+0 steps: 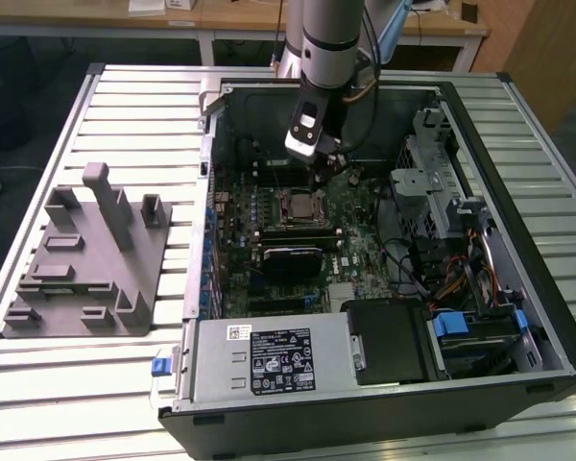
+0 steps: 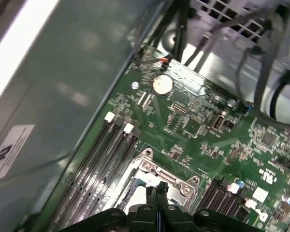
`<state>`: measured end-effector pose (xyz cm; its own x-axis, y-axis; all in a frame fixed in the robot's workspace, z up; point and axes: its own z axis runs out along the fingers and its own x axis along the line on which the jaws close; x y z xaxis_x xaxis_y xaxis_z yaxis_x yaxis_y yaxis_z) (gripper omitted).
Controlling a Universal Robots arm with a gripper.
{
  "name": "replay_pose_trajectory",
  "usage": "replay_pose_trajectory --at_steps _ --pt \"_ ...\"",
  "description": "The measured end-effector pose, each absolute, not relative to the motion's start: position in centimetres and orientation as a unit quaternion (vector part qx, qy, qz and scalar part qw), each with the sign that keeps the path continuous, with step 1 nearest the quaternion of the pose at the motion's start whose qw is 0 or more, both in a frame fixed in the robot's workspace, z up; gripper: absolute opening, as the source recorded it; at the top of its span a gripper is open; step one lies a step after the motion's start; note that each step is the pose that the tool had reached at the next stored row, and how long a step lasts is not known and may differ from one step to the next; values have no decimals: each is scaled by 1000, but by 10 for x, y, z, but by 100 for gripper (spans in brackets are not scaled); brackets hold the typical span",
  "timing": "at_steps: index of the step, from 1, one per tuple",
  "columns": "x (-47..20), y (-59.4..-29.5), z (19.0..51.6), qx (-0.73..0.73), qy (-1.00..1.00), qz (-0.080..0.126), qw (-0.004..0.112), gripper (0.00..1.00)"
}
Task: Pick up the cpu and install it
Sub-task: 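Close the cpu cover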
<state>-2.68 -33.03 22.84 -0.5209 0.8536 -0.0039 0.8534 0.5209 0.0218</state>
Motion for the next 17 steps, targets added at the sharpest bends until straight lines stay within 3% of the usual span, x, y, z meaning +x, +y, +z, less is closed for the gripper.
replay_pose_trajectory --at_steps 17 --pt "-27 -330 228 354 935 5 8 11"
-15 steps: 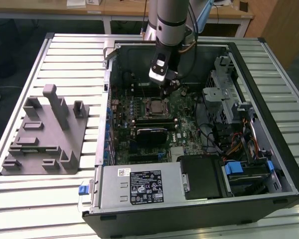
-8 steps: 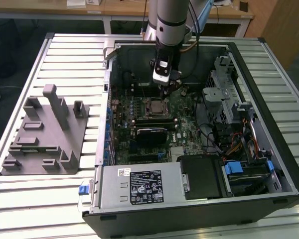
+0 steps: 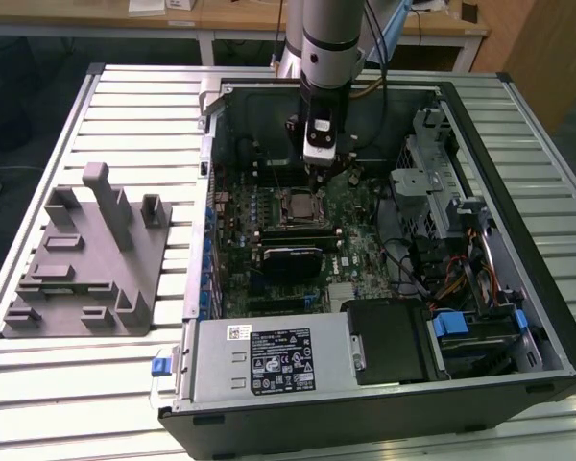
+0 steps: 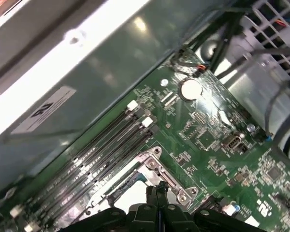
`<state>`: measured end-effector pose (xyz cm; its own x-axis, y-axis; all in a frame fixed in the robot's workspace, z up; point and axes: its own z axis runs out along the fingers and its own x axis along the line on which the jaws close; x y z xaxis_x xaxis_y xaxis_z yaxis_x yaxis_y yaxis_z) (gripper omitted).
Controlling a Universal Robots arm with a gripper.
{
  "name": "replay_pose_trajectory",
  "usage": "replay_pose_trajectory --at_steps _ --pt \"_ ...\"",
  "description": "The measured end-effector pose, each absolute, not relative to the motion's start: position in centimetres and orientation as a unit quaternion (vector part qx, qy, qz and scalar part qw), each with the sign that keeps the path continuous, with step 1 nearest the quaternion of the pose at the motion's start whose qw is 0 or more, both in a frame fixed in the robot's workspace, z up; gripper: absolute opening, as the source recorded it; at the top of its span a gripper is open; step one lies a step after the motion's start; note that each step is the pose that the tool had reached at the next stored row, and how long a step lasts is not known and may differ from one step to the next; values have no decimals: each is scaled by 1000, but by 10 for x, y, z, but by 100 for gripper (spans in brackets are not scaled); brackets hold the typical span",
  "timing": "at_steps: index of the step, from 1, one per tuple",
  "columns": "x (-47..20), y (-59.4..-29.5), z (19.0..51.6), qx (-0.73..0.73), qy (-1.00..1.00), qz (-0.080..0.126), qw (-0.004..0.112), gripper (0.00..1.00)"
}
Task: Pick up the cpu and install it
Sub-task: 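Close the cpu cover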
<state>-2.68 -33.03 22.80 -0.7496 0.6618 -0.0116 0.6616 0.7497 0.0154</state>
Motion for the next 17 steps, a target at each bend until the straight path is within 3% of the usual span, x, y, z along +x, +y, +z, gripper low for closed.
replay_pose_trajectory --at_steps 17 --pt "-27 -330 228 211 977 4 8 11"
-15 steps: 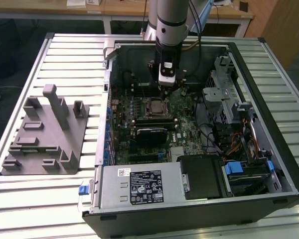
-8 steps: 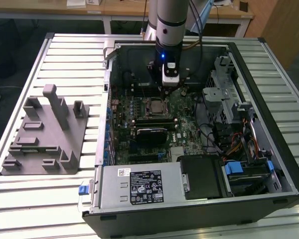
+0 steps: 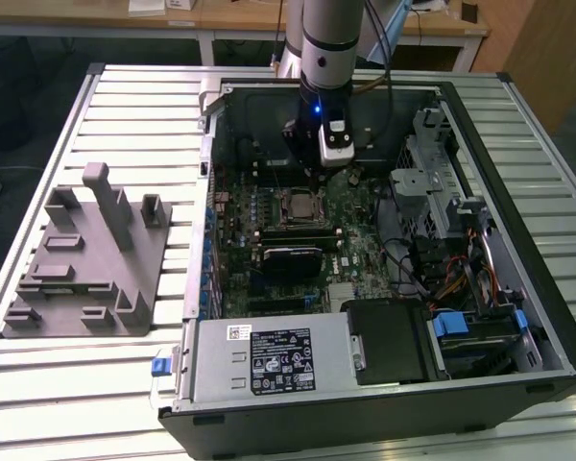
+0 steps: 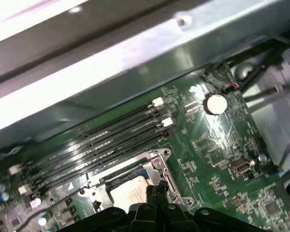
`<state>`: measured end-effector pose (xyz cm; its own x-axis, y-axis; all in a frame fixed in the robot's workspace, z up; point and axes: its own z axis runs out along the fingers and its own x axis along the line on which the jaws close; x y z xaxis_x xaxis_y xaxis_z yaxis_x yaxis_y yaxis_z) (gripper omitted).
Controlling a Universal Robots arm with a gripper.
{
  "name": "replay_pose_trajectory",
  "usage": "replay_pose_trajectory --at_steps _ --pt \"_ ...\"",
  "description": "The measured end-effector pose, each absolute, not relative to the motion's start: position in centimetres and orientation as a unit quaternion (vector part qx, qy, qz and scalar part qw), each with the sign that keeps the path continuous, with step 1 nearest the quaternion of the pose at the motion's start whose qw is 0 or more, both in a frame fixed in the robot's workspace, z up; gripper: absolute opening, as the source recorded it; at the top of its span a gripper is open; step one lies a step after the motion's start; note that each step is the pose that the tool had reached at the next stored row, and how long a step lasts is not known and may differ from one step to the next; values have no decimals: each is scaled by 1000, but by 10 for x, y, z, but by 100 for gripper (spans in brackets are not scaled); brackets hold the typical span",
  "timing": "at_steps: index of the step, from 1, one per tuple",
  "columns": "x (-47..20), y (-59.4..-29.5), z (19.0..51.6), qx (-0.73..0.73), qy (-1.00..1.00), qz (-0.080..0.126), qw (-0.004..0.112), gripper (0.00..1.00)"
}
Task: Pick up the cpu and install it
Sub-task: 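Close the cpu cover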
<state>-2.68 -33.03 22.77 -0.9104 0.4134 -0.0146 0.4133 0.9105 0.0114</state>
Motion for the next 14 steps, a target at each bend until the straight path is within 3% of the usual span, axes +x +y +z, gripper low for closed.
replay_pose_trajectory --at_steps 14 --pt "-27 -330 227 87 996 5 8 11"
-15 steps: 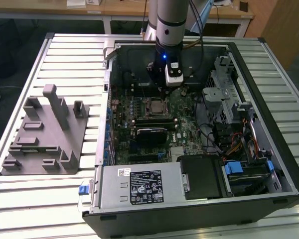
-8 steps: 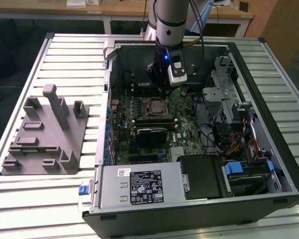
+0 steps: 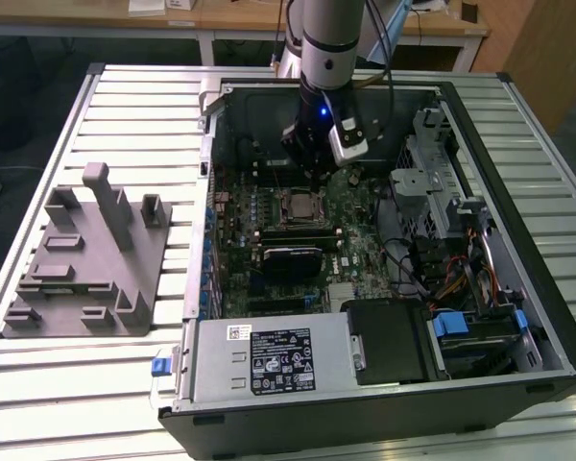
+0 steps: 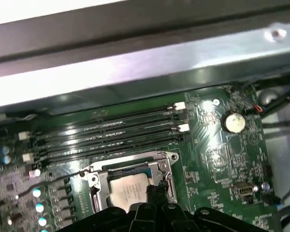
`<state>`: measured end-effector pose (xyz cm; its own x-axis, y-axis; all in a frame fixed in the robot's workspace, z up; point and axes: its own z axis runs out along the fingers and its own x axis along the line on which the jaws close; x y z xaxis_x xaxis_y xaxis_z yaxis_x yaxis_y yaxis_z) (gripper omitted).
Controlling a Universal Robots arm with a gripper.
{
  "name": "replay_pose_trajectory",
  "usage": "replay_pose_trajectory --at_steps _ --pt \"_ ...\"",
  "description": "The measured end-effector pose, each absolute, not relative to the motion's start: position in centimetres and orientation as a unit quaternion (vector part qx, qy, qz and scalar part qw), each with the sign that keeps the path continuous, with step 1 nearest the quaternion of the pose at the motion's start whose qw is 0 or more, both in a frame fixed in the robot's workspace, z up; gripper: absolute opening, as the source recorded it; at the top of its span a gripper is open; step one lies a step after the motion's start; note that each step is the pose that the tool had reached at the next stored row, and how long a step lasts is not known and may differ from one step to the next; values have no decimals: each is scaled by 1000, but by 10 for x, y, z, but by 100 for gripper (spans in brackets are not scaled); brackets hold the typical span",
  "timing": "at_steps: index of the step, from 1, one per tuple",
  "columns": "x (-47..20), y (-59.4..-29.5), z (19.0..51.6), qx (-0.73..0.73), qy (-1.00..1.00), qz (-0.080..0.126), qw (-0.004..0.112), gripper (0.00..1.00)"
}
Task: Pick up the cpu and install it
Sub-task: 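Close the cpu cover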
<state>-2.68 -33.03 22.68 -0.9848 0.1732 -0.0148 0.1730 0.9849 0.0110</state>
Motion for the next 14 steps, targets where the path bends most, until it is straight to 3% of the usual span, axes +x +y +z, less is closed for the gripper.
replay_pose_trajectory --at_steps 14 --pt "-41 -341 223 56 998 5 8 11"
